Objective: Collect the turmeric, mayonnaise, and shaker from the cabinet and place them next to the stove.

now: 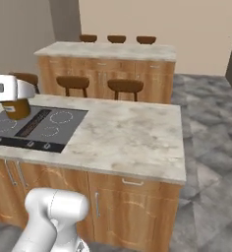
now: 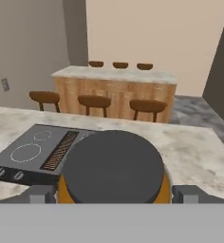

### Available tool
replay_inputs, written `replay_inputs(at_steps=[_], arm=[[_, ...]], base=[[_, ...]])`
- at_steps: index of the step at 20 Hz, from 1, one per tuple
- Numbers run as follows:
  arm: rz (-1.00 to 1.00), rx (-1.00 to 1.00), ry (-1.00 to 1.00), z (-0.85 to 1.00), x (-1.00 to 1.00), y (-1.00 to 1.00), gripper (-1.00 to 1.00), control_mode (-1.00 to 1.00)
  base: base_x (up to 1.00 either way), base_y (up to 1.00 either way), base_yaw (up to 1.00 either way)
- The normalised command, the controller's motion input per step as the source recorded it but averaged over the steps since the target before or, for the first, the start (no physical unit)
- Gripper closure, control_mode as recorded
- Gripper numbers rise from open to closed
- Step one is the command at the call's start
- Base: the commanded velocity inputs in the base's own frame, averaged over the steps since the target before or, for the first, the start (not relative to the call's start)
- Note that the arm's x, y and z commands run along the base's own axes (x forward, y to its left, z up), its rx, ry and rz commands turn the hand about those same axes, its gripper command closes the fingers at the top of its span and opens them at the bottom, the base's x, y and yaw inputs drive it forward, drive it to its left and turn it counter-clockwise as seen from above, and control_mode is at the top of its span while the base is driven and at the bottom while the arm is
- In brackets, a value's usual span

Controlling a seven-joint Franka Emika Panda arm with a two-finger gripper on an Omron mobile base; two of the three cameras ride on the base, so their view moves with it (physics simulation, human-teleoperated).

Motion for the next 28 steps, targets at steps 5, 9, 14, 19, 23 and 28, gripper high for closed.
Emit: replay_inputs(at_steps=[5, 9, 14, 19, 23, 28], arm=[[0.00, 0.00, 0.00, 0.00, 0.00, 0.00, 1.00, 1.00], [0.00, 0.00, 0.00, 0.00, 0.00, 0.00, 1.00, 1.00], [0.00, 0.00, 0.05, -0.05, 0.13, 0.00, 1.00, -1.00], [0.06, -0.02, 0.27, -0.39, 0.80, -0.10, 1.00, -1.00], [0.18, 0.00, 0.21, -0.49, 0.82, -0.38, 1.00, -1.00], [0.20, 0.00, 0.07, -0.50, 0.54, -0.37, 1.00, -1.00]], base=[[0.63, 0.66, -0.33], [0.63, 0.00, -0.16], [0.44, -0.11, -0.02], [0.00, 0.00, 0.00], [0.00, 0.00, 0.00], [0.00, 0.00, 0.00]])
